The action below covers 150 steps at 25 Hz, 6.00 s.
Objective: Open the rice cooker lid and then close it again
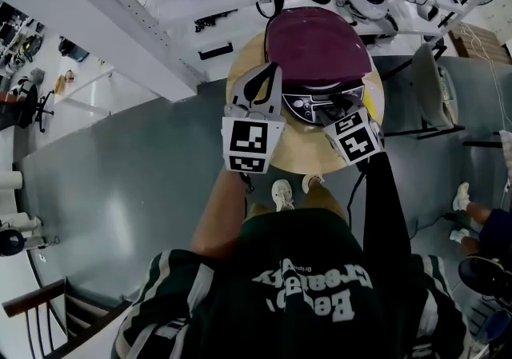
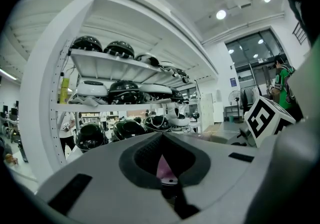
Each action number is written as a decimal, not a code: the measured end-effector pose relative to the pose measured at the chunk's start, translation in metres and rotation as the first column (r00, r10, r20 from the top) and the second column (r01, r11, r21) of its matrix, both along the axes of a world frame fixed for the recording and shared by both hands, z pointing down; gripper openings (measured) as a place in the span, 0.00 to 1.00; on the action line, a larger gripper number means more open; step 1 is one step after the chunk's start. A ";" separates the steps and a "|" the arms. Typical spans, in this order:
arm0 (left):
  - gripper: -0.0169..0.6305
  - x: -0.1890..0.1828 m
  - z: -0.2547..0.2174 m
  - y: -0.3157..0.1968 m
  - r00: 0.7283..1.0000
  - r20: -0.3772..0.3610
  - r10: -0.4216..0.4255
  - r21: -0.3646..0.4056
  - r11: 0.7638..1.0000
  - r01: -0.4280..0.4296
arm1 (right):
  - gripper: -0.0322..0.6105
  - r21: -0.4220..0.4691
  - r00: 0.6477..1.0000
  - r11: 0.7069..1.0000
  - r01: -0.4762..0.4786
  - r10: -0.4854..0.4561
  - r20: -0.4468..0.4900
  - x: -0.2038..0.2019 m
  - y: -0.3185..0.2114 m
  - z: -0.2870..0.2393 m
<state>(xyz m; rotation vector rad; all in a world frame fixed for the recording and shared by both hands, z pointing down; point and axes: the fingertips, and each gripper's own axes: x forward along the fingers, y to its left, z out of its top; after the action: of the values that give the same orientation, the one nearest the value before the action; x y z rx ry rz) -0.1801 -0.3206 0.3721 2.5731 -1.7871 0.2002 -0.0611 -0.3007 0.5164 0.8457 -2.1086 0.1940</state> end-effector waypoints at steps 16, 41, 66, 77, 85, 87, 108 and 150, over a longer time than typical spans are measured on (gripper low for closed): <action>0.02 -0.004 0.002 0.011 1.000 0.000 -0.007 -0.008 1.000 0.007 | 0.29 -0.005 0.998 0.999 -0.037 0.037 0.054 -0.001 0.001 0.000; 0.02 -0.016 0.001 -0.020 0.997 -0.007 -0.075 -0.014 0.997 0.074 | 0.28 0.175 0.941 0.984 -0.045 -0.017 0.337 0.014 -0.079 -0.109; 0.02 -0.062 0.016 -0.048 0.975 0.051 -0.214 -0.062 0.974 0.217 | 0.16 0.171 0.952 0.981 -0.086 0.031 0.303 -0.047 -0.322 -0.266; 0.02 -0.063 0.012 -0.036 0.977 0.044 -0.209 -0.056 0.976 0.211 | 0.15 0.096 0.946 0.993 -0.072 0.038 0.320 -0.038 -0.287 -0.259; 0.02 -0.054 0.005 -0.017 0.983 0.036 -0.179 -0.036 0.983 0.180 | 0.13 0.126 0.954 0.988 -0.093 0.052 0.296 -0.015 -0.230 -0.234; 0.02 -0.052 0.004 -0.012 0.985 0.037 -0.171 -0.035 0.984 0.172 | 0.13 0.109 0.958 0.990 -0.091 0.057 0.281 -0.007 -0.214 -0.222; 0.02 -0.035 0.009 0.011 0.993 0.041 -0.109 -0.043 0.993 0.111 | 0.09 -0.066 0.950 0.989 -0.129 0.142 0.279 0.020 -0.104 -0.096; 0.02 -0.027 0.042 -0.005 0.998 0.018 -0.064 -0.107 0.992 0.065 | 0.07 -0.114 0.991 0.985 -0.126 0.129 0.018 0.017 -0.083 -0.017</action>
<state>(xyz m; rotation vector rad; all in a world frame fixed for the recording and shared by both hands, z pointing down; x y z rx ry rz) -0.2073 -0.3256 0.4145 2.4436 -1.8075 0.3070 -0.0436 -0.3838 0.4998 0.9154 -2.0471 0.3892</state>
